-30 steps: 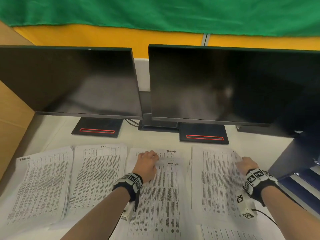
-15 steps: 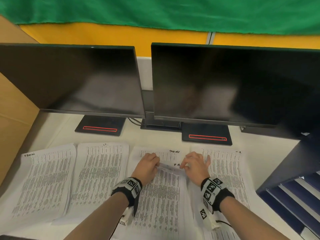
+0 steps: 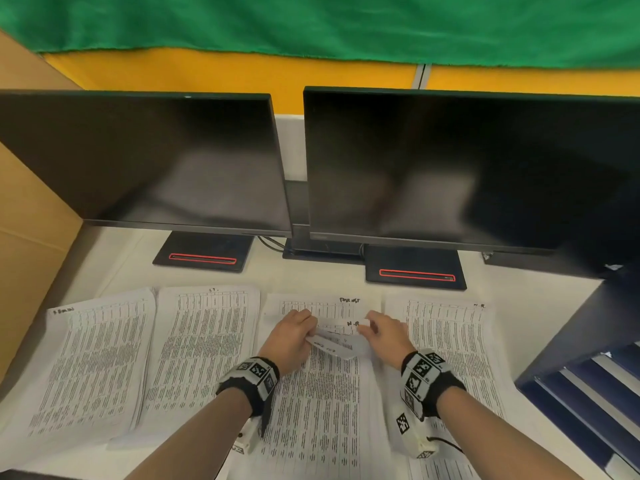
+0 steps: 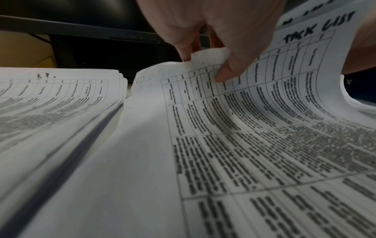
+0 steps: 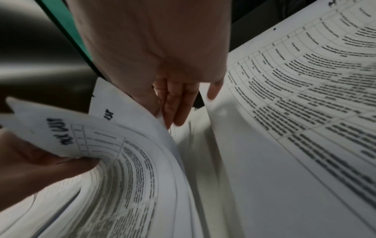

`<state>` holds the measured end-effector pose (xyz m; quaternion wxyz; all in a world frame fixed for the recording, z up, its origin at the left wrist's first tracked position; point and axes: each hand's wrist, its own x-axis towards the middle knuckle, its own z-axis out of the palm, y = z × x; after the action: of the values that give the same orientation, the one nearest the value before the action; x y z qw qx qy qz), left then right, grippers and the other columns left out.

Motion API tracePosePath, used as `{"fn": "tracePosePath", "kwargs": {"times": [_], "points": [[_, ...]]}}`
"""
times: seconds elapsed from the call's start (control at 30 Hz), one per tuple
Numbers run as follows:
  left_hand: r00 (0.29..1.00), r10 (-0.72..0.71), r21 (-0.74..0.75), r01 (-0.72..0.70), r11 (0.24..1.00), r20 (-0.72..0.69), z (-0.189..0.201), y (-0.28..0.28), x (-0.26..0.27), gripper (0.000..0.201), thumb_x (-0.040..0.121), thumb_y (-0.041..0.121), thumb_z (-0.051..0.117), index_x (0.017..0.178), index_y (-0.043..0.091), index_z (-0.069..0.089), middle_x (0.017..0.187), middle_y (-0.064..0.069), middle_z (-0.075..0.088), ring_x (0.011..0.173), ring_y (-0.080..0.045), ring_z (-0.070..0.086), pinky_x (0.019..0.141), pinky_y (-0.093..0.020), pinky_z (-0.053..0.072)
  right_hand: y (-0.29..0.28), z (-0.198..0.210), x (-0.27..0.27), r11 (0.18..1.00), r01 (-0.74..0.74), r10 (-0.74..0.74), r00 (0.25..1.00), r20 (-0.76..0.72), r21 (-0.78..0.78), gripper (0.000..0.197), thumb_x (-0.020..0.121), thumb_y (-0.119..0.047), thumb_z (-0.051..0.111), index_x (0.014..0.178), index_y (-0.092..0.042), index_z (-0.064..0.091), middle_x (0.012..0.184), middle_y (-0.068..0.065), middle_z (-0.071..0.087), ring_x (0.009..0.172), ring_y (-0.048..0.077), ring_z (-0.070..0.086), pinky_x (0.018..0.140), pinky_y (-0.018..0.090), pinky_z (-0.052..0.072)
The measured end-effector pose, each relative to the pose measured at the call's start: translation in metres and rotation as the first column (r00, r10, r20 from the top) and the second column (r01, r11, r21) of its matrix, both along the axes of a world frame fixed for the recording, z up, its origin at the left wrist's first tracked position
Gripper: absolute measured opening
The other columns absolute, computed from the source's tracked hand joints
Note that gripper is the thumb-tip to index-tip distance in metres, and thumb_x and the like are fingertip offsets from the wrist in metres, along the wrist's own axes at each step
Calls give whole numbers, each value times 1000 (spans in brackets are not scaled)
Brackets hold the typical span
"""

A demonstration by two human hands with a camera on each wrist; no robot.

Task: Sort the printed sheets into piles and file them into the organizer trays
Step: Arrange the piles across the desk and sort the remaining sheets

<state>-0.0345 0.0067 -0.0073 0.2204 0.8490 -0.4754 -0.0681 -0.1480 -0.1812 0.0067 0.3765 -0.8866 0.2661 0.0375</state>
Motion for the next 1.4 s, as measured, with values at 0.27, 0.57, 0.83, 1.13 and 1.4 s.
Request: {"fn": "tracePosePath", "kwargs": {"times": [0.27,0.57,0.83,1.13,1.4], "points": [[999,1,10,0,1000,-36,0,3,1,18,74,-1,60,74,12,49,81,2,53,73,-15,48,63,-23,44,3,-8,-15,938,108,-62,987,-146,328,39,86,-16,59,123,-12,48,118,5,61,110,25,59,96,46,50],[992,34,79,-24,997,-122,11,-7,8,15,80,3,51,78,16,44,84,5,46,72,-12,45,60,-9,30,-19,24,-14,973,137,-127,990,-64,185,16,92,-14,48,94,-3,59,83,5,57,75,18,54,68,29,42],[990,19,157,3,988,-141,6,-10,11,8,83,4,47,82,11,45,87,3,45,75,-22,52,68,-30,44,-111,58,-19,811,550,-545,834,-84,202,27,87,-2,41,108,-1,58,118,28,60,105,39,59,94,51,49],[991,-20,223,49,974,-133,8,-18,23,7,88,8,46,93,12,48,92,4,43,80,-17,50,70,-25,44,-161,65,-60,739,656,-665,673,-324,-153,37,98,-18,41,121,10,51,125,28,53,115,42,52,95,44,41],[990,-1,218,32,975,-140,2,-19,27,13,92,13,46,100,10,56,96,5,43,84,-15,51,79,-27,46,-75,41,-40,807,321,-287,947,146,-495,44,86,-21,59,129,-17,49,130,10,51,122,29,45,102,45,34]]}}
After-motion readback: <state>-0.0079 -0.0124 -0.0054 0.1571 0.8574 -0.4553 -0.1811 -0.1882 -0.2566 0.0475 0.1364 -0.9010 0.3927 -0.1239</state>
